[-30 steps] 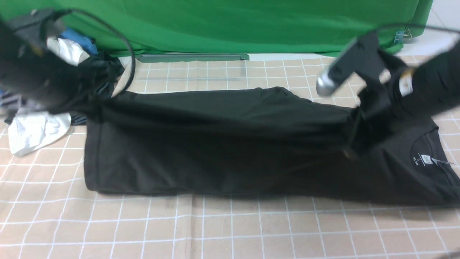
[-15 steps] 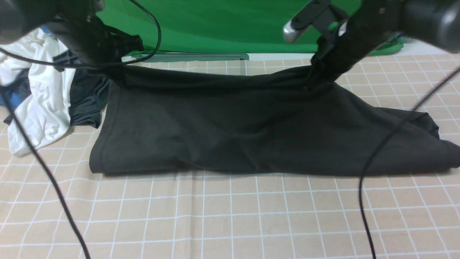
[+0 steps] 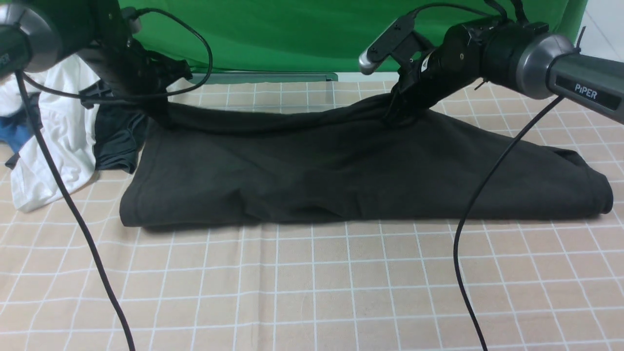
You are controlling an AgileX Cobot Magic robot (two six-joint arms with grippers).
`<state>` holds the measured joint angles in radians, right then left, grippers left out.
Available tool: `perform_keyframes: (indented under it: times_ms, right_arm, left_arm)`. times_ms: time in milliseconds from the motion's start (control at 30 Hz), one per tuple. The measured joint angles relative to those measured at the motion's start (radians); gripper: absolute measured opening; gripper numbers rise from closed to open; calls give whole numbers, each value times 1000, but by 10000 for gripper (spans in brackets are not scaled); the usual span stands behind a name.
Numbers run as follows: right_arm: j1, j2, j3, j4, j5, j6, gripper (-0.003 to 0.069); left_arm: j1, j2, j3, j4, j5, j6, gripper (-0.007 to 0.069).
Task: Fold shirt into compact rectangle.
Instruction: 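Fold the black garment in half by bringing its near edge over to the far edge, then pull the folded dark garment lengthwise by its ends to straighten it flat on the table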
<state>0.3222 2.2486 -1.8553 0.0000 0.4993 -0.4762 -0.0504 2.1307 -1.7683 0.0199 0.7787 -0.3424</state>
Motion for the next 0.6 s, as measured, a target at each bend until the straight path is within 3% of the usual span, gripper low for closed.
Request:
perform_keyframes:
  times_ms: [33, 200, 333, 433, 533, 600]
  right_arm:
    - [0, 0, 0, 0, -6, 0, 114]
    - [0, -20, -2, 0, -30, 0, 284]
    - [0, -74, -2, 0, 32, 10, 327]
    - [0, -115, -2, 0, 86, 43, 304]
    - [0, -182, -3, 0, 168, 95, 162]
    - [0, -214, -3, 0, 195, 113, 76]
  left_arm:
    - [0, 0, -2, 0, -9, 0, 147]
    - [2, -1, -47, -20, 21, 9, 311]
    - [-7, -3, -91, -153, 106, 172, 308]
    - [-36, -6, -95, -208, 168, 244, 242]
    - [-120, 4, -89, -214, 225, 326, 87]
    - [-165, 22, -88, -213, 227, 365, 36]
